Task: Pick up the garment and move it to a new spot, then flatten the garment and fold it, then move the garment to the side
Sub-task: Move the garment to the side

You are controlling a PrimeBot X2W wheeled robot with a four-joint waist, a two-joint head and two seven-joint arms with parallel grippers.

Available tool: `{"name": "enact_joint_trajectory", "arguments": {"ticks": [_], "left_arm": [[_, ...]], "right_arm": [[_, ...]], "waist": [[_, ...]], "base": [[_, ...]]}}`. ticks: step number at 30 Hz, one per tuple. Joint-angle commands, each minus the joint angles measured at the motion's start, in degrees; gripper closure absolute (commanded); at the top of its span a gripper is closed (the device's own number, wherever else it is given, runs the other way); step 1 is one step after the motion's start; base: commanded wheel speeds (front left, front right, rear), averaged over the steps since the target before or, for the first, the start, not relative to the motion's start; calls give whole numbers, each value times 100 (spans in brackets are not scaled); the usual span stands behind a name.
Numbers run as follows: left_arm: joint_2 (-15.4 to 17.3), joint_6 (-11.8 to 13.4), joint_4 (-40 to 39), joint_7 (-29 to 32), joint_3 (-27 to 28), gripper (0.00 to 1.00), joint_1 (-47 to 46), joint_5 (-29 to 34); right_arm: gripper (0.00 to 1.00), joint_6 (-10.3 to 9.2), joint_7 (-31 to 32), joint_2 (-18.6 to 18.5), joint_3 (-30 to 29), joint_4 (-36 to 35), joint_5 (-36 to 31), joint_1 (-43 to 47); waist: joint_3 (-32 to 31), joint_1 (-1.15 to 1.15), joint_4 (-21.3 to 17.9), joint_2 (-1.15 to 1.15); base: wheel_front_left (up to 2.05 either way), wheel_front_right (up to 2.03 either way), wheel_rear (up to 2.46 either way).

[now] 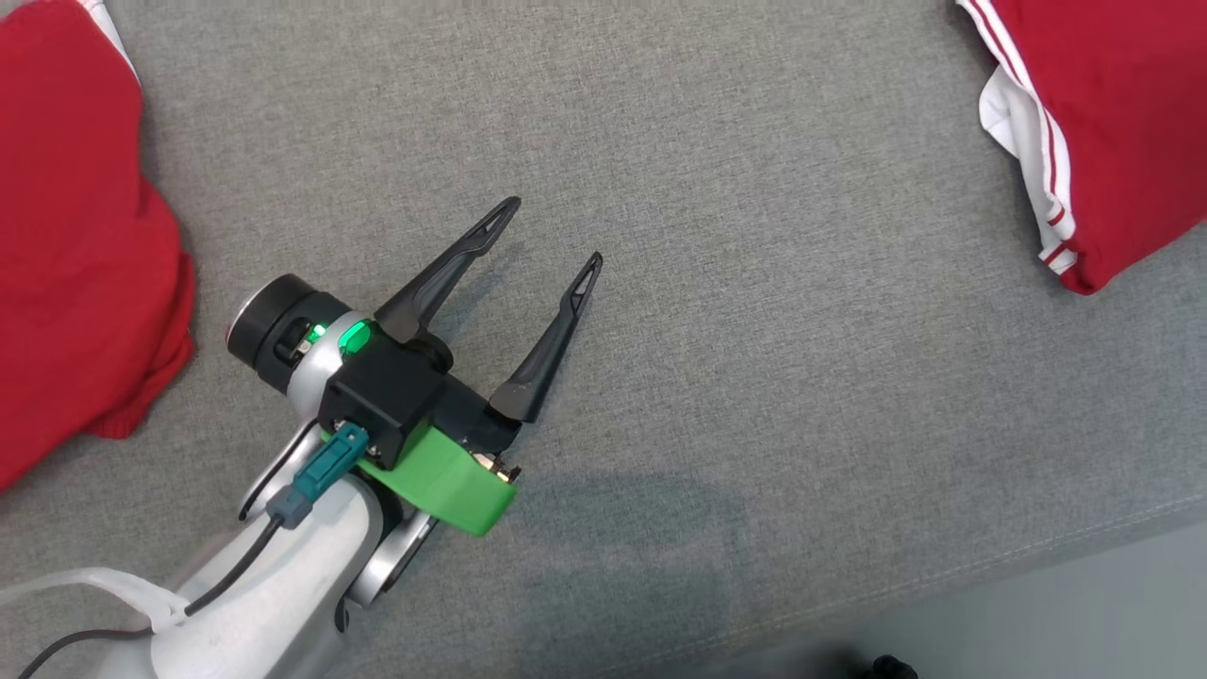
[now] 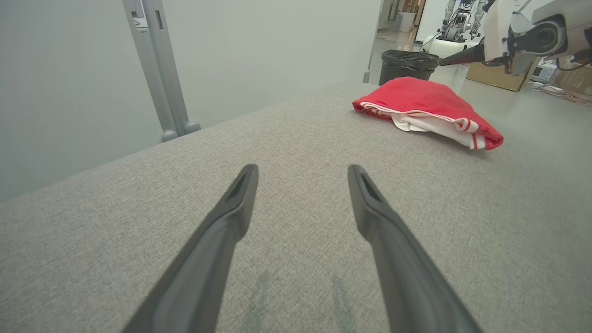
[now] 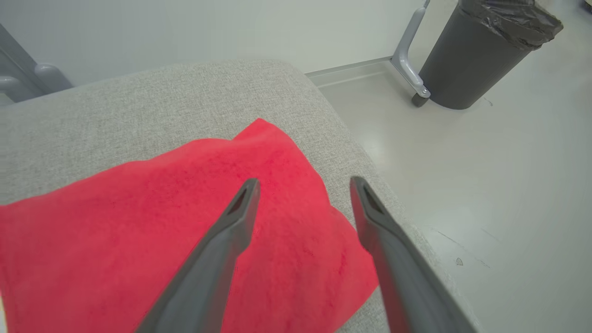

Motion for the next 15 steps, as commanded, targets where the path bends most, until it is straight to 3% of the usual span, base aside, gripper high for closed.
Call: {"name": "enact_joint_trajectory", "arguments": {"ticks": [1,5,15], "left_arm": [[-32,43,23,-45,-13,0,67,-42],[-50,72,164,-134,21,0,192,-141],[-50,268,418,-331,251,0,679,-469]], "right_arm": [[0,-2,-115,-3,33,-51,-47,-13],[0,-2,-271,140,146,-412,8,225],[0,-3,-576,15,609,-1634,25,872]], "waist": [[-165,-1,-55,0],[-481,-1,-128,0],[-1417,-1,-96,0]], "base": [[0,0,0],[0,0,0],[0,0,0]]}}
